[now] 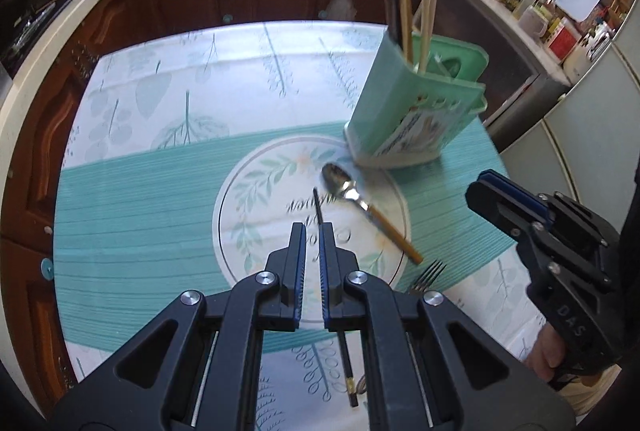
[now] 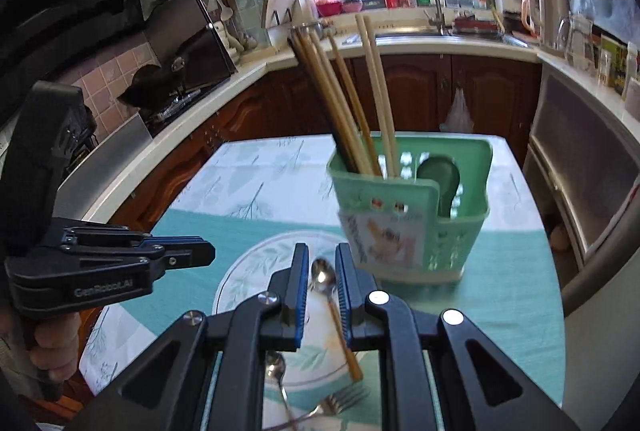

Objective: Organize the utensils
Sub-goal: 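Withdraw both tools from the holder back over the remaining utensils, then grasp the gold-handled spoon by its handle with the right tool, then carry the gold-handled spoon into the green holder and open the right tool, then withdraw both tools from the holder back over the spoon and fork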

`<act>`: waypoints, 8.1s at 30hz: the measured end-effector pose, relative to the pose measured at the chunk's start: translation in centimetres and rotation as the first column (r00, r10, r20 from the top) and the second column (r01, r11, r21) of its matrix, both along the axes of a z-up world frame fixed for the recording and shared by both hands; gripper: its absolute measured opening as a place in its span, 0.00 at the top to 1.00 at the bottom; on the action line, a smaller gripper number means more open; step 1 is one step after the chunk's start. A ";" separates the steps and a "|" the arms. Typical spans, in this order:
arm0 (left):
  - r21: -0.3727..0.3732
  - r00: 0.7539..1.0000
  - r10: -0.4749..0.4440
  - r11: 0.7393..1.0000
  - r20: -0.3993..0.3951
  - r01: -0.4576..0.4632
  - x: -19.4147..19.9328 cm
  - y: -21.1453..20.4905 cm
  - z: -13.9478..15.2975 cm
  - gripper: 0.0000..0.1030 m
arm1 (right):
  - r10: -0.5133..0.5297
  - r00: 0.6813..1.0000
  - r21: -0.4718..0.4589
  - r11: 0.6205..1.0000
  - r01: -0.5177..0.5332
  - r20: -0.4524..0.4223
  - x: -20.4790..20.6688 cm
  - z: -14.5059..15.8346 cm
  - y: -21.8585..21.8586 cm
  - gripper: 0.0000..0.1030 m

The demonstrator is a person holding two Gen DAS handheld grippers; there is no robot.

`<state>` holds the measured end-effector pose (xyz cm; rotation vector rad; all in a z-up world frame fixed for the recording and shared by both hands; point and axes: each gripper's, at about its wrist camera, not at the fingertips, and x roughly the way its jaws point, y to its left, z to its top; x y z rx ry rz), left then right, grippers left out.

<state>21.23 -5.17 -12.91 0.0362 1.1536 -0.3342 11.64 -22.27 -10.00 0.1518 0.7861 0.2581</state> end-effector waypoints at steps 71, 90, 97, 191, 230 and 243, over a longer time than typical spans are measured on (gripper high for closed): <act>0.188 0.927 0.037 0.981 -0.374 0.037 -2.3 -1.0 -12.4 0.97 | 0.055 0.916 0.062 0.998 -0.033 -0.397 0.3 -6.2 -0.9 0.75; 0.006 0.989 0.021 1.000 -0.144 -0.020 -2.6 2.7 -2.3 0.97 | 0.120 0.818 -0.094 0.974 -0.207 -0.562 8.9 -8.8 3.6 0.73; -0.021 1.000 0.017 1.000 -0.008 -0.017 -2.8 2.8 1.0 0.97 | 0.096 0.795 -0.201 0.943 -0.265 -0.599 9.9 -10.4 5.0 0.74; -0.185 0.828 0.007 0.976 0.560 0.117 8.2 -12.8 2.8 0.96 | 0.109 0.994 0.258 0.960 -0.109 0.016 10.4 -3.5 -10.7 0.93; -0.178 0.844 -0.023 0.974 0.536 0.140 7.8 -12.3 1.8 0.96 | 0.019 0.935 0.155 0.985 -0.079 0.355 6.8 -4.5 -9.9 0.89; -0.166 0.861 -0.043 0.975 0.507 0.146 7.1 -12.5 1.5 0.96 | -0.009 0.946 0.161 0.986 -0.046 0.325 4.0 -3.5 -10.4 0.97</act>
